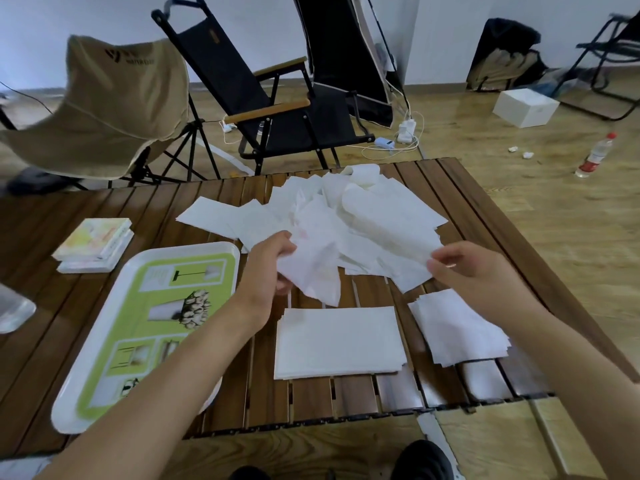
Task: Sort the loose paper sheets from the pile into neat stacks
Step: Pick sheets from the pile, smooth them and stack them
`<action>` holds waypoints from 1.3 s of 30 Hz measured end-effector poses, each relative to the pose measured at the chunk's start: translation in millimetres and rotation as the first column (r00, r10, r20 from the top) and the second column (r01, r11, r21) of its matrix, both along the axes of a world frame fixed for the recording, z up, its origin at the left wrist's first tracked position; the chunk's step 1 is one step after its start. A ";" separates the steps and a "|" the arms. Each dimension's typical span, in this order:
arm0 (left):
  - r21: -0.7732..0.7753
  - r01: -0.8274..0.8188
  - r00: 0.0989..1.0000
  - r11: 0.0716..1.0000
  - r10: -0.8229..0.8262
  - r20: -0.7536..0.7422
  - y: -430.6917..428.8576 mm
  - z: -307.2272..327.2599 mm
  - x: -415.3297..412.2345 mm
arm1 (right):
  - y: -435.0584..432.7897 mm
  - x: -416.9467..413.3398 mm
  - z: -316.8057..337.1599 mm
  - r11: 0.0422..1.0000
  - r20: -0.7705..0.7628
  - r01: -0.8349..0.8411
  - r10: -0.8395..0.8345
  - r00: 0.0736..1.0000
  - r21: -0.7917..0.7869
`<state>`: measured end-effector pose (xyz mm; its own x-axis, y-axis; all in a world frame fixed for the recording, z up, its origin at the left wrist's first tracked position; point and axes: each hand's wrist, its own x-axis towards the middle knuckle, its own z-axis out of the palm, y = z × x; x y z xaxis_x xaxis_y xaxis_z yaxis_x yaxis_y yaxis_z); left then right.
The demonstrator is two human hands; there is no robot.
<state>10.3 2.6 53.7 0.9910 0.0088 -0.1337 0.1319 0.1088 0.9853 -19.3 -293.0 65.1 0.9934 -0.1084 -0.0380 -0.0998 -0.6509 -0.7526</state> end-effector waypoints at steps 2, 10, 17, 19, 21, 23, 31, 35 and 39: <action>-0.153 0.088 0.995 0.984 -0.095 -0.040 7.7 8.1 -10.9 | 27.2 -5.7 10.5 0.982 0.017 -0.150 0.149 0.989 0.119; -0.187 0.237 0.961 0.953 -0.258 -0.102 10.4 17.7 -22.9 | 79.4 -19.9 20.5 0.854 -0.043 -0.394 0.432 0.901 0.339; -0.247 0.215 0.920 0.945 -0.280 -0.274 15.0 12.6 -16.4 | 66.2 -25.5 29.8 0.813 -0.108 -0.385 0.472 0.875 0.437; -0.231 0.293 0.892 0.928 -0.352 -0.284 12.4 11.2 -20.7 | 63.3 -22.0 26.0 0.818 -0.109 -0.339 0.433 0.895 0.464; -0.160 0.305 0.905 0.939 -0.338 -0.259 6.7 11.9 -26.3 | 62.1 -20.7 24.0 0.829 -0.102 -0.342 0.425 0.899 0.442; -0.048 0.264 0.947 0.963 -0.269 -0.178 2.4 9.8 -29.1 | 59.5 -19.7 21.2 0.842 -0.109 -0.375 0.446 0.888 0.389; 0.202 0.258 0.965 0.945 -0.260 -0.017 -9.5 8.6 -40.2 | 53.8 -11.0 11.6 0.760 -0.288 -0.164 0.423 0.859 0.628; 0.262 0.270 0.957 0.927 -0.289 0.038 -15.1 3.9 -42.5 | 50.5 -8.5 7.2 0.748 -0.316 -0.041 0.329 0.890 0.662; 0.449 0.293 0.939 0.844 -0.341 0.029 -20.3 -7.7 -41.0 | 22.4 -6.5 5.2 0.933 -0.181 -0.045 0.116 0.977 0.356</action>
